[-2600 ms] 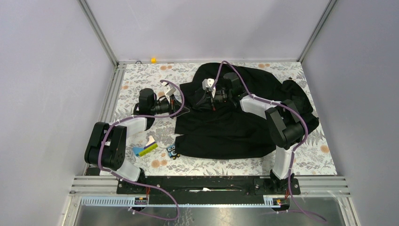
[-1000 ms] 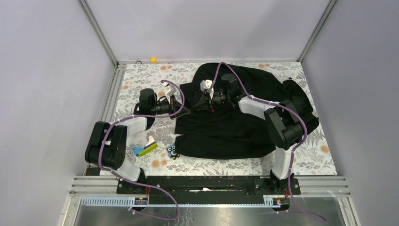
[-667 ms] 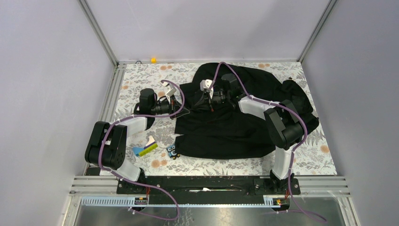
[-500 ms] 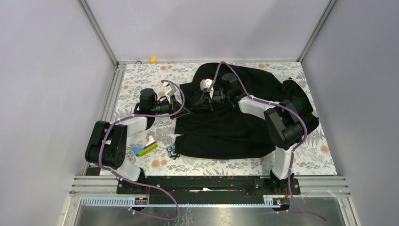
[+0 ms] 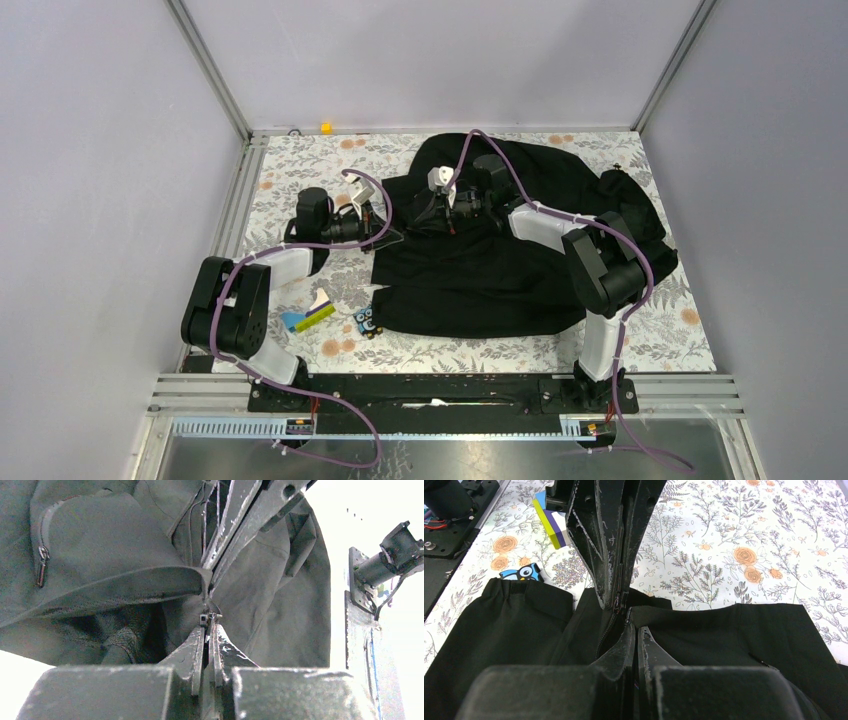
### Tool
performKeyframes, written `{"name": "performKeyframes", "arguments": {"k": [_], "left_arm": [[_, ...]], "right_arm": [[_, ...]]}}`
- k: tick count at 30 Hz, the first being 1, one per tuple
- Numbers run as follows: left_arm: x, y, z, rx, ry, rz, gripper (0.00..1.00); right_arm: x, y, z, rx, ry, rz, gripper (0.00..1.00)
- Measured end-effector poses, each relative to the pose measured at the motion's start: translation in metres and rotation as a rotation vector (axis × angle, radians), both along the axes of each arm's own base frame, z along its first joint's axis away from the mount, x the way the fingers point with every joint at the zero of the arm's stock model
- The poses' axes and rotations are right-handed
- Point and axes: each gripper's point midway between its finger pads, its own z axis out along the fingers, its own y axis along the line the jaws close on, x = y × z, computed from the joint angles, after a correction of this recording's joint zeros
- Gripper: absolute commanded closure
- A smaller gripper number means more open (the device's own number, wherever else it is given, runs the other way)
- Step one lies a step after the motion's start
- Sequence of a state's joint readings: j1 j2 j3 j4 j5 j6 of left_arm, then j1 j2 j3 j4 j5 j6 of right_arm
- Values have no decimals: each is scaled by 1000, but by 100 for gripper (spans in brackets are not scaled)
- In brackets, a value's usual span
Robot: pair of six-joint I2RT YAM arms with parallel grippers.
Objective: Zip up the jacket
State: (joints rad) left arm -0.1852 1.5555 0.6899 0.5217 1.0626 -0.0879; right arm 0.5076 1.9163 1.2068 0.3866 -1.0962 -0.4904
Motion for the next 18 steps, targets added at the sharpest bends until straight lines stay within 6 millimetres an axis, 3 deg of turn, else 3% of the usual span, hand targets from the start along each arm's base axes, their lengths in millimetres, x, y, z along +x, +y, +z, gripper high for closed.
{"name": "performKeyframes", "arguments": {"k": [18], "left_arm": [[3,2,3,-32,9,-4,100]], "right_arm": [[-2,2,3,23,2,8,100]]}}
